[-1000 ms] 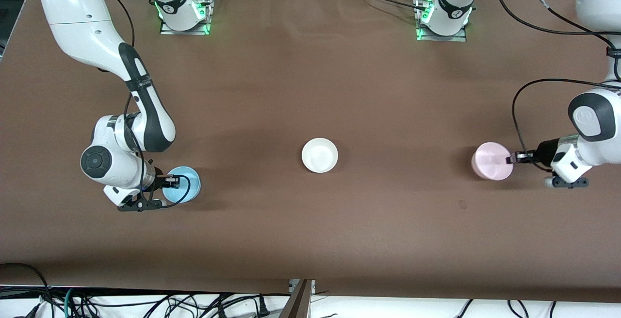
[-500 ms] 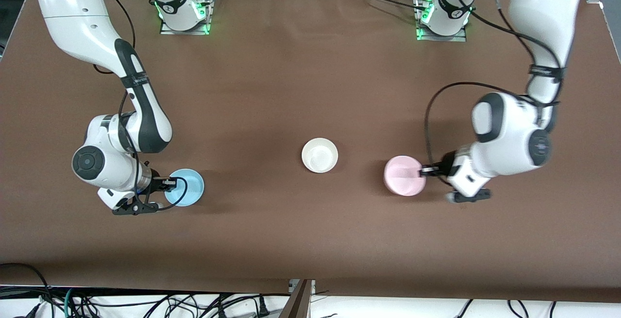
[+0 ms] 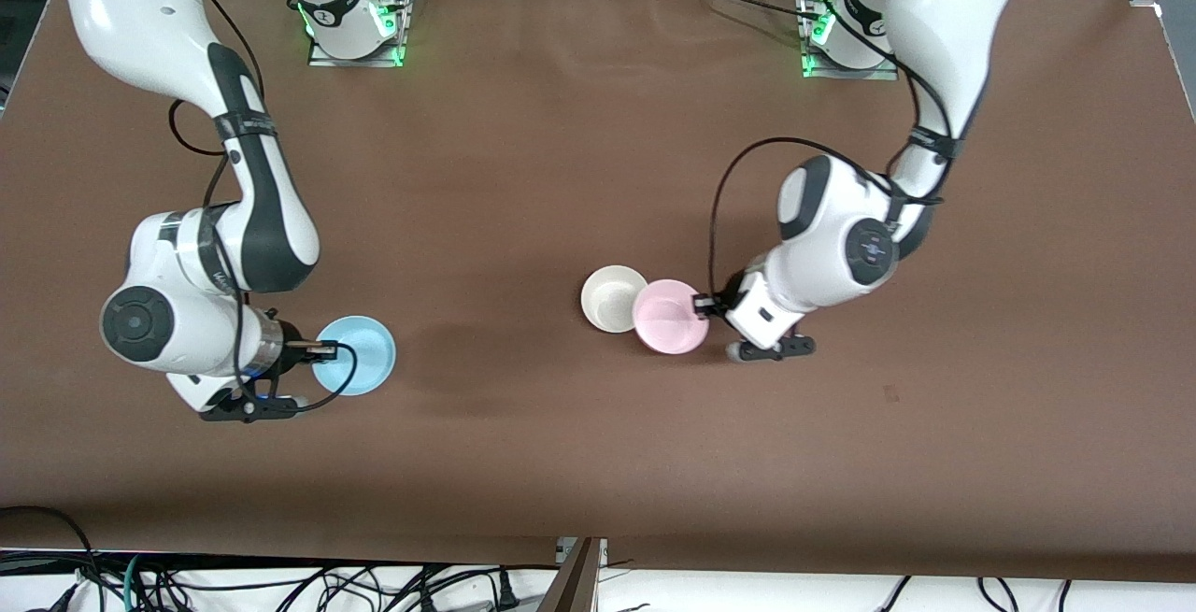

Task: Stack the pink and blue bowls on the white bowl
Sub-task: 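Grasp the pink bowl with the left gripper while the right gripper grasps the blue bowl, then lower the pink bowl into the white bowl and open the left gripper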

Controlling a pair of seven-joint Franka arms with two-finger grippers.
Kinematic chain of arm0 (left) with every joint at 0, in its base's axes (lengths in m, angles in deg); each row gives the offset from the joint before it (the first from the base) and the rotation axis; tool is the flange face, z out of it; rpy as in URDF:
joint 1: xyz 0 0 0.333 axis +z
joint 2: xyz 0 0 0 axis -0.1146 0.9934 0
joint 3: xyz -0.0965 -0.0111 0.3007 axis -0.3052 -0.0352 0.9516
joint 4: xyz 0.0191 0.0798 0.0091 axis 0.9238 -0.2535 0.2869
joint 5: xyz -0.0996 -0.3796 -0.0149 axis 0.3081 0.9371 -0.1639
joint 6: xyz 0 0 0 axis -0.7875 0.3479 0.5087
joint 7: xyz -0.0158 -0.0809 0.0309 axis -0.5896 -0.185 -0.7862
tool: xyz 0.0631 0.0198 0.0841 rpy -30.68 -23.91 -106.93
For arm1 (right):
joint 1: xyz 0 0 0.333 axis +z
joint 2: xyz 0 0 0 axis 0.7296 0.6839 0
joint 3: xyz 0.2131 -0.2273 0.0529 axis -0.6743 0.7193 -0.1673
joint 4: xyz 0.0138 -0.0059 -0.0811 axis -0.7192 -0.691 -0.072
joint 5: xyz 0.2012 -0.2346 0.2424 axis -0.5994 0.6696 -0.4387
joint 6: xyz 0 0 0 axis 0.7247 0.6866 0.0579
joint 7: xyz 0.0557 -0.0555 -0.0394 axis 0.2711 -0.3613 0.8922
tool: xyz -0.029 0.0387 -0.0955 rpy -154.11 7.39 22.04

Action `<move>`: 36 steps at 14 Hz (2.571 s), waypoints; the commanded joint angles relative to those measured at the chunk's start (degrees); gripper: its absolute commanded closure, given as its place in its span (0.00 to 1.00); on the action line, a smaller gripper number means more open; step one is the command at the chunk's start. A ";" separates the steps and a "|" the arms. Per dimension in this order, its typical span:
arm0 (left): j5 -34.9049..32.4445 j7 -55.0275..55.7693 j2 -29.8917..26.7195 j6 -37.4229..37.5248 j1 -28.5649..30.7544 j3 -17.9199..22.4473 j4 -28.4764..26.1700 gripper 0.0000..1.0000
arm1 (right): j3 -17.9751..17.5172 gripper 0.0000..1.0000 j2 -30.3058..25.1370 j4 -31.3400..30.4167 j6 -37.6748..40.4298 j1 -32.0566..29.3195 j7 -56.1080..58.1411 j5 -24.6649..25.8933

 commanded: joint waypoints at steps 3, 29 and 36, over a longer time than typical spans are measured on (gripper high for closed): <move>-2.52 6.45 4.20 -1.04 -4.17 0.50 4.58 1.00 | 0.06 1.00 0.19 2.28 3.17 6.43 -14.60 -0.17; -7.81 11.65 5.60 1.68 -7.33 -0.12 3.00 1.00 | -0.81 1.00 0.45 3.07 2.38 10.31 -25.87 -0.26; -6.93 16.31 2.54 4.56 -5.06 0.14 3.88 0.00 | -4.32 1.00 0.80 3.60 0.80 10.39 -33.50 -0.26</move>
